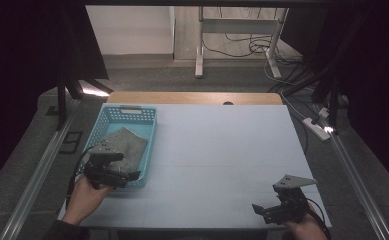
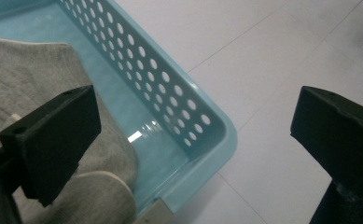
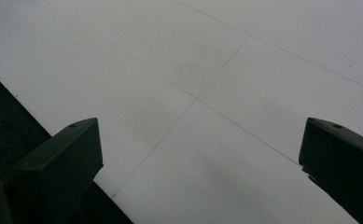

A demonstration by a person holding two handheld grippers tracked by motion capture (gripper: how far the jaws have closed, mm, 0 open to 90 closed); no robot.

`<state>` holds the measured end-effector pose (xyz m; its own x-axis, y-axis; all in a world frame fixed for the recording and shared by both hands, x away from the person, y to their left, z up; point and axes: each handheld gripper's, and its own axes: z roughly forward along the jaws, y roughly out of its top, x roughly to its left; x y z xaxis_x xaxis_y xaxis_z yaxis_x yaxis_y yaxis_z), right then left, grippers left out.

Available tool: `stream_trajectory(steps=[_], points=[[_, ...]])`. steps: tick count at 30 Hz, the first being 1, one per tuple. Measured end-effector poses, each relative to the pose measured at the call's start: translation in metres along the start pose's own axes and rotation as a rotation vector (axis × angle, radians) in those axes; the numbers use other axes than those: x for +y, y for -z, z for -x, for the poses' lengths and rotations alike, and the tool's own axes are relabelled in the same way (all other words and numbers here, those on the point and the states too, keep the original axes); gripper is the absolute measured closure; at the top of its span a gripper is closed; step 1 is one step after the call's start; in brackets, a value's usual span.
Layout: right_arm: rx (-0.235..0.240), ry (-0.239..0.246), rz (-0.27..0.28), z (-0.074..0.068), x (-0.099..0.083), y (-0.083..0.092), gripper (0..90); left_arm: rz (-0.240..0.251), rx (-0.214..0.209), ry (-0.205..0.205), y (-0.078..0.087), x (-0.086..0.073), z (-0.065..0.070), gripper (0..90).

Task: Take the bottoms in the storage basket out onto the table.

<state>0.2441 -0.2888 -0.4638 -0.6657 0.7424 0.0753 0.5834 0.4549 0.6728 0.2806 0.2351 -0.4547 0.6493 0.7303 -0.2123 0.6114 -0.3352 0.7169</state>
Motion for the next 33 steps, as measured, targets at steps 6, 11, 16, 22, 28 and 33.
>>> stream_trajectory(steps=[6, 11, 16, 22, 28, 33], points=[[0.002, -0.001, 0.006, 0.001, 0.0, 0.0, 0.0, -0.019, 0.016, 0.005, -0.005, 0.005, -0.009, 1.4], [0.005, 0.0, 0.002, 0.001, 0.0, 0.0, 0.0, -0.025, 0.041, 0.011, -0.008, 0.012, -0.017, 1.2], [0.006, -0.001, 0.001, 0.001, 0.0, 0.0, 0.0, -0.025, 0.069, 0.026, -0.009, 0.017, -0.026, 0.1], [0.007, -0.001, -0.001, 0.001, 0.0, 0.0, 0.0, -0.027, 0.086, 0.045, -0.007, 0.022, -0.035, 0.1], [0.008, -0.001, 0.0, 0.001, 0.0, 0.0, 0.0, -0.039, 0.092, 0.071, -0.004, 0.026, -0.047, 0.1], [0.009, 0.0, -0.002, 0.001, 0.0, 0.0, 0.0, -0.061, 0.097, 0.106, -0.003, 0.03, -0.057, 0.1]])
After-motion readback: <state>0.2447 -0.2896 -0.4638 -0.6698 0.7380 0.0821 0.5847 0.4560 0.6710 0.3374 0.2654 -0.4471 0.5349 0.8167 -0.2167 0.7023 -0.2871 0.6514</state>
